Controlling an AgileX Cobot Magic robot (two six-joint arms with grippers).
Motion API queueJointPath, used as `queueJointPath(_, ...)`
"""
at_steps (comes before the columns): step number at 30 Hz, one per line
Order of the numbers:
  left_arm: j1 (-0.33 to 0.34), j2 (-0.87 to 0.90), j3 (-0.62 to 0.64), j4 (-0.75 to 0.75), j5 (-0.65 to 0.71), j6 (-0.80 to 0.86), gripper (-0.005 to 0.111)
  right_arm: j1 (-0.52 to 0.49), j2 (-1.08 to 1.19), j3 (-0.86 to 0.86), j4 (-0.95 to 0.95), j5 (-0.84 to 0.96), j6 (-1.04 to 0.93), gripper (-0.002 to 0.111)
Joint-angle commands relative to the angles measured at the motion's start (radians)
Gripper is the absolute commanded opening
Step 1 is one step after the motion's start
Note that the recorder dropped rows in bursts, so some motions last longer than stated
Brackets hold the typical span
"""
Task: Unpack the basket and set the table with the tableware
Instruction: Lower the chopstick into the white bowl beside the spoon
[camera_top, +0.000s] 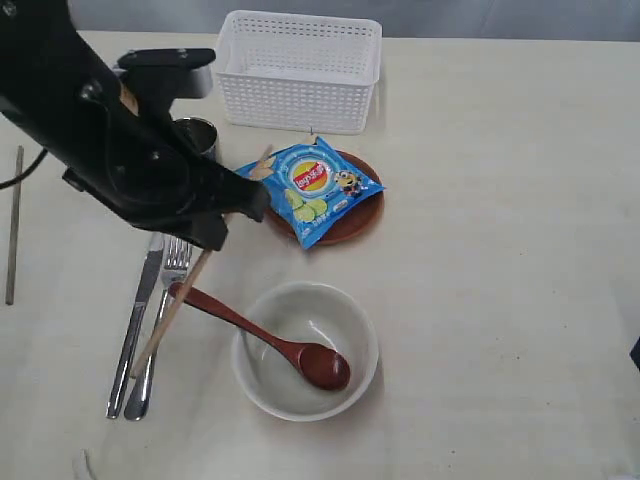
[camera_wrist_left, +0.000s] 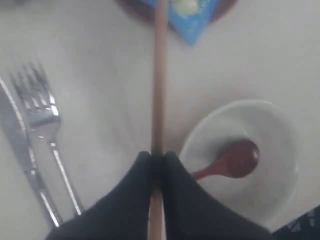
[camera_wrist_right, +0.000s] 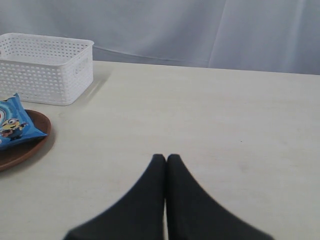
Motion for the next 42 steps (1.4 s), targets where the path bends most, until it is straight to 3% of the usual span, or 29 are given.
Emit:
queueJointPath(1, -0.097, -0.008, -0.004, -0.024, -0.026, -0.076, 0.0, -0.002, -0.004, 0.003, 0.0, -0.002, -0.003, 0.0)
queueJointPath(10, -0.213, 0.017, 0.006, -0.024, -0.115, -0.146, 0.0, -0.002, -0.004, 0.003, 0.0, -0.002, -0.003, 0.0)
queueJointPath(16, -0.253, 0.026, 0.116, -0.024, -0.2, -0.184, 0.0, -0.002, -0.004, 0.003, 0.0, -0.002, -0.003, 0.0)
queueJointPath(34, -0.254, 0.097, 0.157, -0.026, -0.361, -0.135, 0.0, -0.002, -0.004, 0.003, 0.0, -0.002, -0.003, 0.0)
queueJointPath(42, -0.253, 0.097, 0.157, -0.026, -0.362, -0.134, 0.0, -0.002, -0.004, 0.003, 0.0, -0.002, -0.003, 0.0)
